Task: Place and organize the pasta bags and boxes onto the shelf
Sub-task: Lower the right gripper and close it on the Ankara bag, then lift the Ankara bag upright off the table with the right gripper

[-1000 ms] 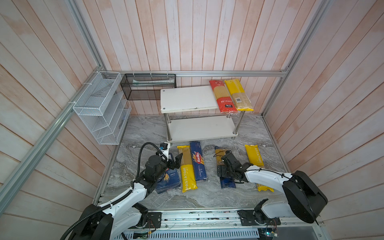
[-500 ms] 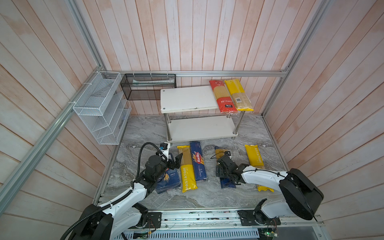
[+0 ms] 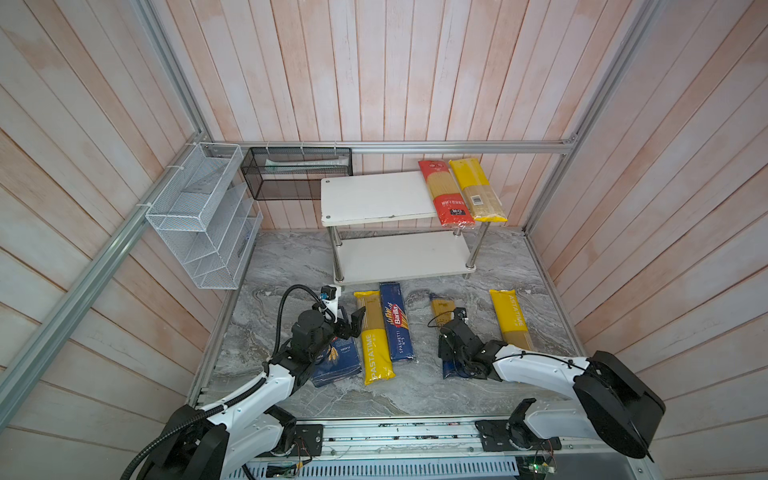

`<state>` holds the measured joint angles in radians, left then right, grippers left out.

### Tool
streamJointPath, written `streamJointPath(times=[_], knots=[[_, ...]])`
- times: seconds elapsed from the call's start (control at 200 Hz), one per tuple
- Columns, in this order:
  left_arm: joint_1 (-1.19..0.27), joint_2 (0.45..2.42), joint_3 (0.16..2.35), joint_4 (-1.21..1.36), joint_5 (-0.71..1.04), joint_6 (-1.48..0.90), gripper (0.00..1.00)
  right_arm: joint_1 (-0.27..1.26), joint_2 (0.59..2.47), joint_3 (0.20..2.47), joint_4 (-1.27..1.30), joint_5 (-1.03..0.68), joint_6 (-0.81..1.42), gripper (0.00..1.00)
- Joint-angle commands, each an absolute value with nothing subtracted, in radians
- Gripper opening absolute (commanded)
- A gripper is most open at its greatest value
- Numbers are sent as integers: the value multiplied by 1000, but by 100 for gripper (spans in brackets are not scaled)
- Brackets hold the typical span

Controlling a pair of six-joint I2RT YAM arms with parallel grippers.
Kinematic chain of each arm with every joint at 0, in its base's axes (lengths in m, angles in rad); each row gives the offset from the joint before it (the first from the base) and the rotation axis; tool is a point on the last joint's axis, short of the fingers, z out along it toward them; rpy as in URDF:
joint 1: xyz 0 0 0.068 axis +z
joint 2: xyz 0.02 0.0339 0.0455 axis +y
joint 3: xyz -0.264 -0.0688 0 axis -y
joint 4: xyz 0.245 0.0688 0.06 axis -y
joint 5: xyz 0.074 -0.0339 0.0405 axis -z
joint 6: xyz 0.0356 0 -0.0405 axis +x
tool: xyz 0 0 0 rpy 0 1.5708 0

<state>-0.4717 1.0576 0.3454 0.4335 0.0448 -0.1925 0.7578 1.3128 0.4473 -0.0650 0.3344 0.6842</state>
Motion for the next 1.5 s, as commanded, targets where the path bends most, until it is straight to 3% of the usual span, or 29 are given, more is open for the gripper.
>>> streamJointPath(times=[0.0, 0.185, 0.325, 0.58, 1.16, 1.495], knots=[[-472, 1056, 348, 433, 41, -202, 99, 772, 1304, 401, -113, 254, 715, 63], [-472, 1061, 345, 441, 48, -206, 100, 779, 1258, 369, -84, 247, 729, 54], [-472, 1059, 347, 438, 51, -207, 100, 780, 1212, 363, -95, 251, 729, 39], [-472, 1049, 342, 437, 45, -204, 100, 780, 1085, 333, -95, 249, 736, 23], [-472, 1056, 345, 436, 58, -201, 100, 782, 894, 347, -74, 170, 680, 11], [-472, 1067, 348, 433, 54, -197, 100, 781, 895, 411, -41, 156, 580, 7]])
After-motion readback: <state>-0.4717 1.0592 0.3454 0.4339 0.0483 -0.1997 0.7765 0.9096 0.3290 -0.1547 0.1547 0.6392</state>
